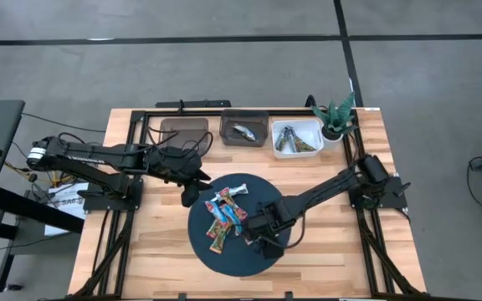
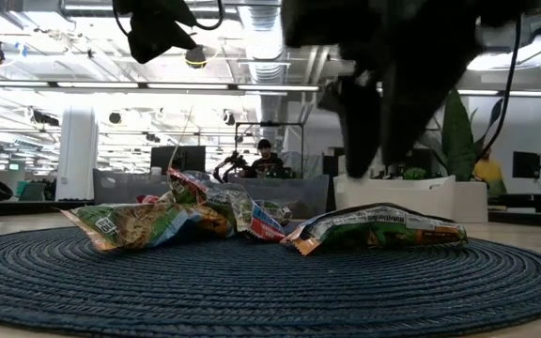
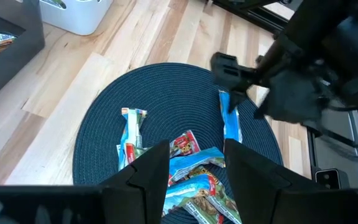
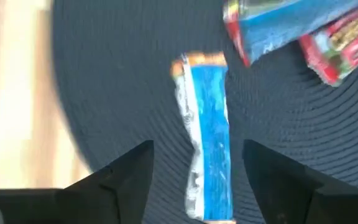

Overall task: Pick and place Granola Bars by type
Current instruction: Put the yellow granola bar into the right black bin

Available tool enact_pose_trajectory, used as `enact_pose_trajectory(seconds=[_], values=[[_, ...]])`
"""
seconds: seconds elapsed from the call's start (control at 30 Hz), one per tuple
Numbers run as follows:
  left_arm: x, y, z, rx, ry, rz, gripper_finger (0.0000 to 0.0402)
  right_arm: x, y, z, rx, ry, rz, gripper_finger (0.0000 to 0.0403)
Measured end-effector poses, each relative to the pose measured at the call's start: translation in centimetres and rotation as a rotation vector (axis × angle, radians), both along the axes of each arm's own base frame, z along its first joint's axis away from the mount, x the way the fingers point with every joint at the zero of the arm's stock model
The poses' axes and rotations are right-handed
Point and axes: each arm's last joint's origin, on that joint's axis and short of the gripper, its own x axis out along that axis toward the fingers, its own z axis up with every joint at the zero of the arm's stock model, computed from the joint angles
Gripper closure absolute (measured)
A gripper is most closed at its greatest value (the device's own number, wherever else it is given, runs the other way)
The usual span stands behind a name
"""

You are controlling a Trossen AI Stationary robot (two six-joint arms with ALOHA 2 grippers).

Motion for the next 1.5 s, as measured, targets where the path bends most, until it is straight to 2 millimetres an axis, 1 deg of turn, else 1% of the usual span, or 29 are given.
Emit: enact_pose_trajectory(seconds=[0.03, 0.1, 0.13, 0.27, 0.37, 0.5, 0.6, 0.73, 0.8, 0.9, 0.97, 1.03, 1.13, 1.27, 1.33, 1.43, 1.5], values=[[0.0, 0.0, 0.0, 0.001, 0.0, 0.002, 0.0255, -0.1, -0.1, -0.4, -0.025, 0.016, 0.001, 0.0171], [0.0, 0.0, 0.0, 0.002, 0.0, 0.003, 0.0255, 0.5, -0.1, -0.8, -0.024, -0.012, -0.016, 0.0177], [0.0, 0.0, 0.0, 0.002, 0.0, 0.003, 0.0255, 0.6, -0.2, -1.1, -0.025, 0.001, -0.019, 0.0179], [0.0, 0.0, 0.0, 0.001, -0.004, 0.003, 0.0255, 0.8, -0.6, -3.3, -0.006, 0.093, -0.021, 0.0186], [0.0, 0.0, 0.0, 0.002, -0.008, 0.003, 0.0255, 0.9, -0.7, -4.2, -0.005, 0.122, -0.023, 0.0189], [0.0, 0.0, 0.0, 0.002, -0.006, 0.003, 0.0255, 1.0, -0.6, -4.5, -0.008, 0.13, -0.023, 0.0206], [0.1, 0.0, 0.1, 0.006, -0.009, 0.01, 0.0255, 1.0, -0.7, -4.3, -0.01, 0.128, -0.025, 0.0238], [0.1, 0.1, 0.1, 0.02, -0.011, 0.037, 0.0255, 1.1, -1.0, -4.0, 0.004, 0.116, -0.043, 0.0299], [0.1, 0.2, 0.1, 0.025, -0.016, 0.048, 0.0255, 1.2, -1.4, -3.5, 0.013, 0.108, -0.071, 0.0328], [0.2, 0.2, 0.3, 0.019, -0.036, 0.065, 0.0255, 1.6, -2.4, -2.6, 0.035, 0.077, -0.127, 0.0355], [0.3, 0.2, 0.5, 0.02, -0.061, 0.095, 0.0255, 1.7, -3.4, -1.5, 0.048, 0.052, -0.174, 0.0361], [0.4, 0.4, 0.6, 0.028, -0.078, 0.136, 0.0255, 1.9, -4.7, 0.0, 0.058, 0.005, -0.232, 0.0362], [0.6, 0.5, 0.9, 0.046, -0.117, 0.187, 0.0255, 2.0, -7.2, 2.3, 0.054, -0.07, -0.336, 0.0356], [0.6, 0.7, 1.1, 0.075, -0.14, 0.248, 0.0255, 1.8, -11.7, 5.6, 0.036, -0.194, -0.505, 0.0353], [0.6, 0.8, 1.2, 0.094, -0.153, 0.282, 0.0255, 1.6, -14.1, 7.0, 0.027, -0.254, -0.586, 0.0353], [0.7, 1.1, 1.3, 0.126, -0.169, 0.343, 0.0255, 1.0, -17.9, 8.2, -0.008, -0.303, -0.704, 0.0356], [0.6, 1.4, 1.3, 0.146, -0.169, 0.379, 0.0255, 0.5, -20.5, 8.5, -0.045, -0.318, -0.781, 0.0358]])
